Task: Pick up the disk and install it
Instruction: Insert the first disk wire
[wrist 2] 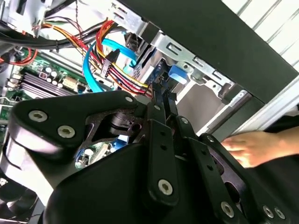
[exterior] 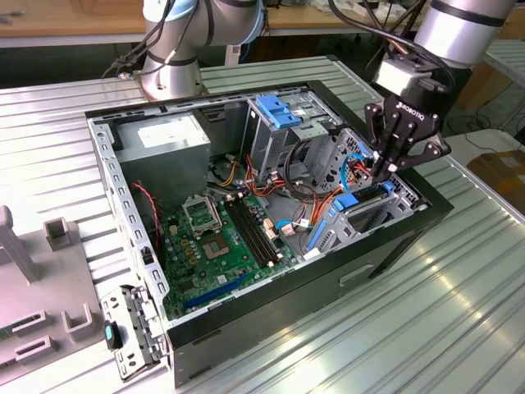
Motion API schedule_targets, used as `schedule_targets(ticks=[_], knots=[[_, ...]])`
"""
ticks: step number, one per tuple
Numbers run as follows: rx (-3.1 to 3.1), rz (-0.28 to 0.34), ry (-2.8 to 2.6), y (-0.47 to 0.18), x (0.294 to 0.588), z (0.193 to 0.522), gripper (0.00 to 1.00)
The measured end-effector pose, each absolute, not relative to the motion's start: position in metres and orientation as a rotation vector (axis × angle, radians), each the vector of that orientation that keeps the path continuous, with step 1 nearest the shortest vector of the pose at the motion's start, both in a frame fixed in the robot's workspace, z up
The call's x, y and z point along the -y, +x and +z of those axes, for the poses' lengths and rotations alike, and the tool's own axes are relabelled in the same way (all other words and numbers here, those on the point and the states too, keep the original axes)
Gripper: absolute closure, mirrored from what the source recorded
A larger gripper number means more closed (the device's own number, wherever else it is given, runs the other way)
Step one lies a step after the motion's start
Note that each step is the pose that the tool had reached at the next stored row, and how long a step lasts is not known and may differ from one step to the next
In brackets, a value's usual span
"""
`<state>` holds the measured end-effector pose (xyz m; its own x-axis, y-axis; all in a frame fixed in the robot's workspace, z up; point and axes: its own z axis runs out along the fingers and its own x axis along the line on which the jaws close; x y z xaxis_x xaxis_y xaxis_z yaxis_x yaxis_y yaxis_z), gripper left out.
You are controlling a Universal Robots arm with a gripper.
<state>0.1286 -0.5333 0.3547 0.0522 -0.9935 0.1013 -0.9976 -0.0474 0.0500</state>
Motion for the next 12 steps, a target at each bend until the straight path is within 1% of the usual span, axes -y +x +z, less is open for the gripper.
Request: schedule_targets(ticks=[2, 5, 8, 12], knots=[[2.105, 0.031, 2.214, 0.1279, 0.5375, 0.3545, 0.84], [2.115, 0.009, 2.226, 0.1274, 0.5445, 0.3542, 0.84], [2.116, 0.008, 2.227, 0.1273, 0.5445, 0.3541, 0.84], [2.127, 0.027, 2.238, 0.1235, 0.5447, 0.3535, 0.84]])
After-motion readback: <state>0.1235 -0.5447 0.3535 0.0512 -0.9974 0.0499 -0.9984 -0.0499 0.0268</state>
